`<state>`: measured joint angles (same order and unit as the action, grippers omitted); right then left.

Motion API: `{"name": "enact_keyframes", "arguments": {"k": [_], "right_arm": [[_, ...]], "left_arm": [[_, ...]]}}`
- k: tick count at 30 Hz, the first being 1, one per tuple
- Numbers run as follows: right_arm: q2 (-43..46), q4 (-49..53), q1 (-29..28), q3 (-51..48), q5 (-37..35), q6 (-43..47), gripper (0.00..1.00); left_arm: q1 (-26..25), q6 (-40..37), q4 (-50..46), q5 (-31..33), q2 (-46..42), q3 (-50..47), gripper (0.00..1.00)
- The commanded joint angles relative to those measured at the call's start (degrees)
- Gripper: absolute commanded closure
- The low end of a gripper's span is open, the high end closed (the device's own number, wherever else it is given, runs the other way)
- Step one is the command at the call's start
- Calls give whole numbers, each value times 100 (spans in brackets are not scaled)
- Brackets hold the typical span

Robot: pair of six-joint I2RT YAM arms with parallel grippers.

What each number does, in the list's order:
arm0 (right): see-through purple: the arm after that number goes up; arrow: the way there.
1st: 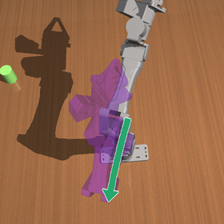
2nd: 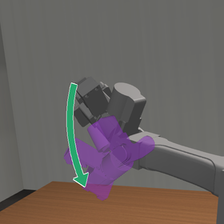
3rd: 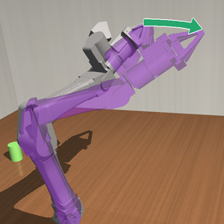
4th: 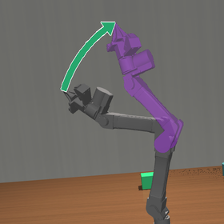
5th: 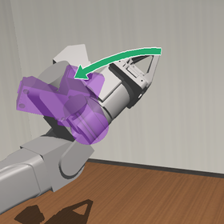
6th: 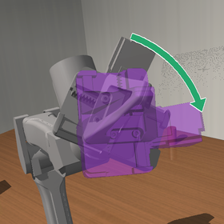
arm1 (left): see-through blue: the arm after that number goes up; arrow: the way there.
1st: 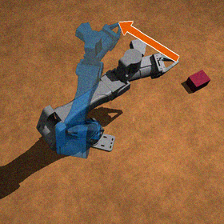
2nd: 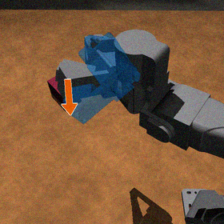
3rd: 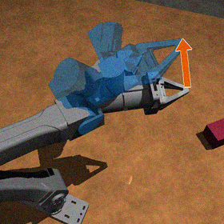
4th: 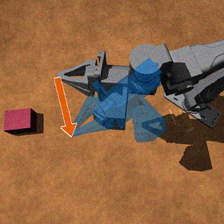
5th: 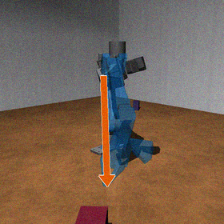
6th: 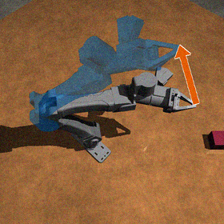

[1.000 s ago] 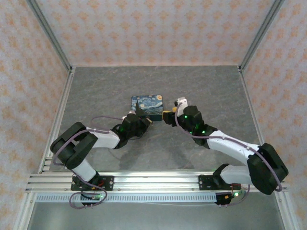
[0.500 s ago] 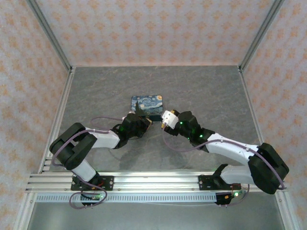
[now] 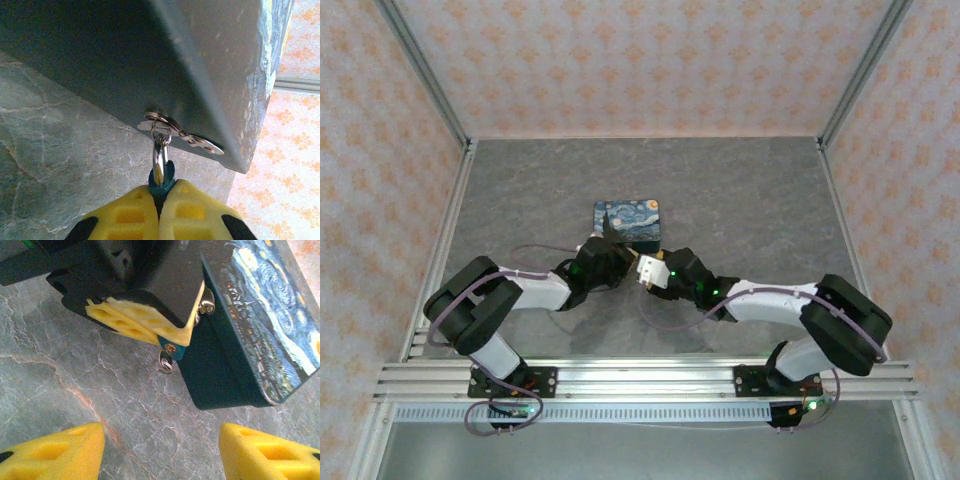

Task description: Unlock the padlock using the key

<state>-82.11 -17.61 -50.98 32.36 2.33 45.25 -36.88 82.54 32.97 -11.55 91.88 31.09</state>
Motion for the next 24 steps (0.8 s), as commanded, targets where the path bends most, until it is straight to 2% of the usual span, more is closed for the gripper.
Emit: {"name": "enact_keyframes", "arguments": {"k": [1,10,24], "right_arm": [[-184,-474,-42,104,-206,2,41],[-650,-1052,-61,119,-277,-130,47],[-1138,-1804,-61,66,-234,-315,63]], "left_arm": [[-71,56,-14,3,-126,134,100],[-73,25,-3,-25,-119,163,100],[-82,32,4,-66,-109,169,100]]}}
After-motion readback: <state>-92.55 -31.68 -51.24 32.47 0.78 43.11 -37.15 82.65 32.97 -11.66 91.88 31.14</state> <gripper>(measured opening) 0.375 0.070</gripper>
